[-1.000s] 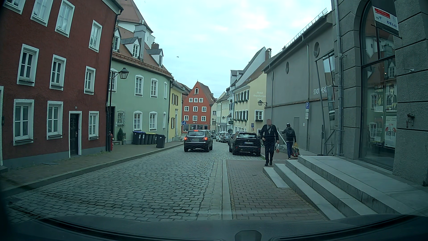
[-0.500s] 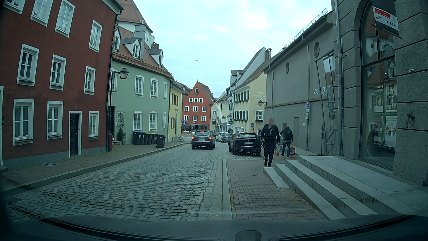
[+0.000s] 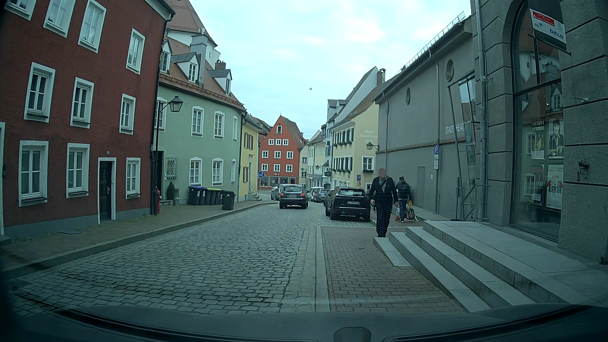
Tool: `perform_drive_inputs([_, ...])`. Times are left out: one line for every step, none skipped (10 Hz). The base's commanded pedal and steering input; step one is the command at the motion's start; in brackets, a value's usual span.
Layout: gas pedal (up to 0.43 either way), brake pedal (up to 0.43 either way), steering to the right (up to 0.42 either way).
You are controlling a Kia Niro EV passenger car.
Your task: Follow the waypoints while adhering to traffic rules and regulations
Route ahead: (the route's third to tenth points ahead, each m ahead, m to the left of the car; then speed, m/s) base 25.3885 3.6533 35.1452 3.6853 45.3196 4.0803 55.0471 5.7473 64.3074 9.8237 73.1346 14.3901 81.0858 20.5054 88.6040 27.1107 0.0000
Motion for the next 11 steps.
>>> perform_drive_inputs([0.0, 0.305, -0.217])
perform_drive_inputs([0.0, 0.305, -0.217])
perform_drive_inputs([0.0, 0.305, -0.217])
perform_drive_inputs([0.0, 0.305, -0.217])
perform_drive_inputs([0.0, 0.305, -0.217])
perform_drive_inputs([0.0, 0.305, -0.217])
perform_drive_inputs([0.0, 0.305, -0.217])
perform_drive_inputs([0.0, 0.305, -0.216])
perform_drive_inputs([0.0, 0.305, -0.217])
perform_drive_inputs([0.0, 0.305, -0.217])
perform_drive_inputs([0.0, 0.305, -0.217])
